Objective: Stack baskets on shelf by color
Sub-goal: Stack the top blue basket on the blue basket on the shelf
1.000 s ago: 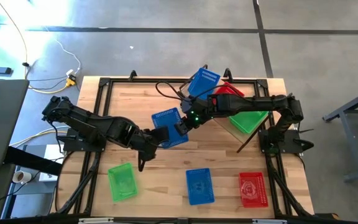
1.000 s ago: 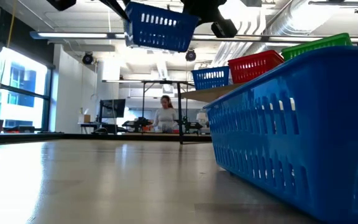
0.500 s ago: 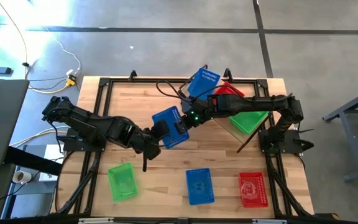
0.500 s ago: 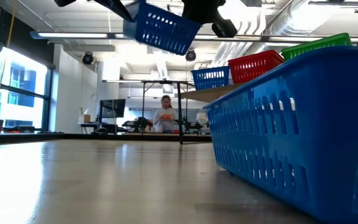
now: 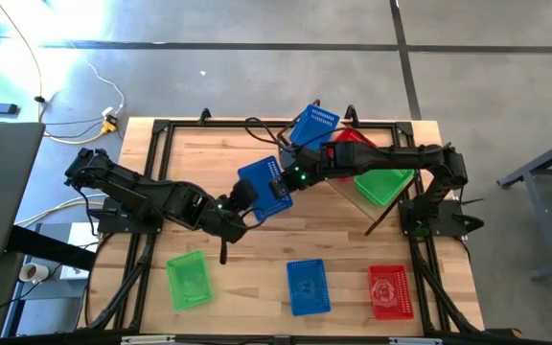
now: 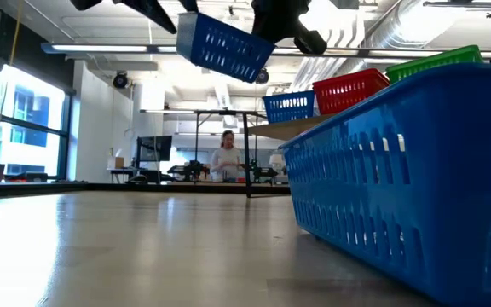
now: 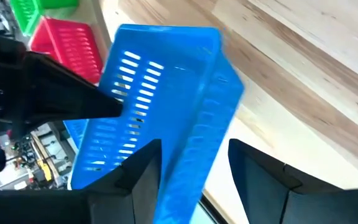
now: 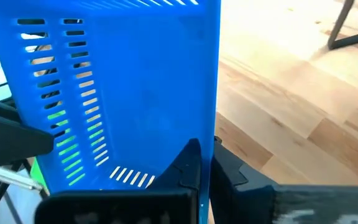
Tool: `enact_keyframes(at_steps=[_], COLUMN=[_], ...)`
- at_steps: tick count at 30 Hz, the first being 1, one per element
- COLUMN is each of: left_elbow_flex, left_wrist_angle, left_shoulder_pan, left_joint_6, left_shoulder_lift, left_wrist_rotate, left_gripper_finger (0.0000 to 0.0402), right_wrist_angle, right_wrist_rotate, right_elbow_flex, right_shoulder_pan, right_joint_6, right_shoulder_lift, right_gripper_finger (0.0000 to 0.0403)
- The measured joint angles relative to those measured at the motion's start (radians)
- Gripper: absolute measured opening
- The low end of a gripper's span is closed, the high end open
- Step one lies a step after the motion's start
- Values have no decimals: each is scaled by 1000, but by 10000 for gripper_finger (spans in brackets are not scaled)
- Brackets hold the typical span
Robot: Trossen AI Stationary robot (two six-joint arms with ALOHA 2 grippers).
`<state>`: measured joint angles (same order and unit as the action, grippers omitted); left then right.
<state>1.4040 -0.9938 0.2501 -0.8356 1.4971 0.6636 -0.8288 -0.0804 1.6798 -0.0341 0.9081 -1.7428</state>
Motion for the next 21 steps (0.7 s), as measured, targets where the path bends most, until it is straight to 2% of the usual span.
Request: enact_keyframes(at_steps=[5, 13, 21], left_elbow_flex=[0, 0, 0], left_wrist_angle=[-13, -12, -33], left_shoulder_pan=[0, -5, -14], left_joint_6=[64, 199, 291], left_shoulder_lift=[0, -22, -64], left_wrist_rotate=[17, 194, 210], left_gripper_finger=[177, 177, 177], right_wrist_angle=[-2, -57, -60], right_wrist_rotate=[-17, -44, -94], right_elbow_flex=[0, 0, 0], right_shoulder_pan=[-18, -59, -116], right_joint_6=[0, 1, 35], right_shoulder_lift=[0, 19, 84], right_gripper_finger=[0, 0, 0])
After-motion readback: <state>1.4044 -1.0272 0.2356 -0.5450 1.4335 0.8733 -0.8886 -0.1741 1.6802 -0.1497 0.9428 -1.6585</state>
